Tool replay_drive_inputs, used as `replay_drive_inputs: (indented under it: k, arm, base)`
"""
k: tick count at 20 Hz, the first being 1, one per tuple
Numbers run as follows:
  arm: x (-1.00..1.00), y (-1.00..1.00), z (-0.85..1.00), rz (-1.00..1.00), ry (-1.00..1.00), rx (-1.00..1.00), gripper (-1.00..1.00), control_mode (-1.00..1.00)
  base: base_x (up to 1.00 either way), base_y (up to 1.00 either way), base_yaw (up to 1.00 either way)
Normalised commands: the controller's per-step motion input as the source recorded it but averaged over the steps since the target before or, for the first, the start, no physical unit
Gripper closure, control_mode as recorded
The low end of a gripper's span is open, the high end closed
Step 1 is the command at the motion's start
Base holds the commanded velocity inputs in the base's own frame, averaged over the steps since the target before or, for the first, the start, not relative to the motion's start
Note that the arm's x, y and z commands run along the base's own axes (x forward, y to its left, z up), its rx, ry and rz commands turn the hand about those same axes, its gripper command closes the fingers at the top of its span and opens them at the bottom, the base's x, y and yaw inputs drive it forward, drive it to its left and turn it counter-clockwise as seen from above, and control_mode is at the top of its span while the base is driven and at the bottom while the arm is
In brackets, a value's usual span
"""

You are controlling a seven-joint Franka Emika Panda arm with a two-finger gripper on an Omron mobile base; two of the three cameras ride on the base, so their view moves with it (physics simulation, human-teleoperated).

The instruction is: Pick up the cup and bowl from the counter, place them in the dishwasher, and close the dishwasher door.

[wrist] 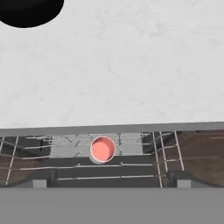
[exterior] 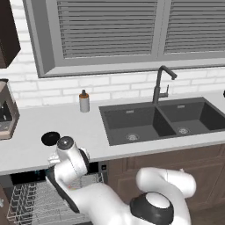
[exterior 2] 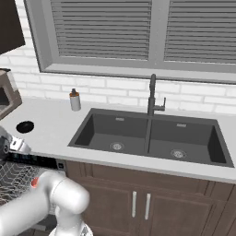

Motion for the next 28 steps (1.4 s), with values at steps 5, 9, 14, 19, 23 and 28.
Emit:
replay_drive_inputs:
  k: [5,9,14,19,23,28]
  arm:
    - [0.55,-0.05,0.37,0.00,0.00,0.01,-1.00,-1.00]
    - [0.54,0.00,0.41,0.02,0.00,0.01,-1.00,-1.00]
    - [0.55,-0.02,0.05,0.10,0.04,0.05,-1.00,-1.00]
    - [0.57,0.00,0.00,0.07,0.06,0.01,-1.00,-1.00]
    - [0.67,0.08,0.00,0.00,0.11,0.00,-1.00,-1.00]
    - [0.62,0.25,0.05,0.01,0.15,0.00,-1.00,-1.00]
  base:
    - [0.00,0.00,0.00]
    - [0.00,0.00,0.00]
    - [0.00,0.00,0.00]
    - [0.00,0.00,0.00]
    - [0.00,0.00,0.00]
    - [0.00,0.00,0.00]
